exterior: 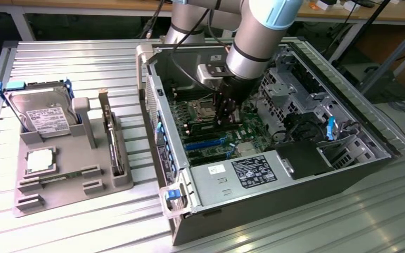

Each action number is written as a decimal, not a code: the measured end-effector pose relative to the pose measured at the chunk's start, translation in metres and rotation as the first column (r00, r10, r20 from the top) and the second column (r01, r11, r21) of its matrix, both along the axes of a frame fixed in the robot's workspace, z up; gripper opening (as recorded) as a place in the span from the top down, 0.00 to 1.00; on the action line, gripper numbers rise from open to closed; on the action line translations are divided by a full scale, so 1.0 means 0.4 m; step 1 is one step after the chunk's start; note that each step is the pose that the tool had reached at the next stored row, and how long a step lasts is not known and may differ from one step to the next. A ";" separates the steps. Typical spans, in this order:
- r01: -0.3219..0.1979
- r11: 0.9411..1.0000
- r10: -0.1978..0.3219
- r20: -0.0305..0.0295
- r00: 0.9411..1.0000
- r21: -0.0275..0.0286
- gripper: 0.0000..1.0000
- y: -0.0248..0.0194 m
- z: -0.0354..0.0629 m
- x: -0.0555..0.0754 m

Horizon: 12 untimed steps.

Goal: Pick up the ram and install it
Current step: 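Insert the ram into the slot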

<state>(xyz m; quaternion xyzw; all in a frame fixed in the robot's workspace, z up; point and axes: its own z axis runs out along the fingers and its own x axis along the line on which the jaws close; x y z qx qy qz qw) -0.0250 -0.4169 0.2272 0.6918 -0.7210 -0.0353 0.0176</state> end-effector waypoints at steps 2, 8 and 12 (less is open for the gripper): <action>0.003 1.000 -0.003 0.000 1.000 -0.001 0.85 0.000 -0.003 -0.001; 0.020 1.000 -0.020 0.000 1.000 -0.001 0.85 0.000 -0.004 0.000; 0.034 0.999 -0.034 -0.001 0.999 -0.001 0.85 0.000 -0.004 0.001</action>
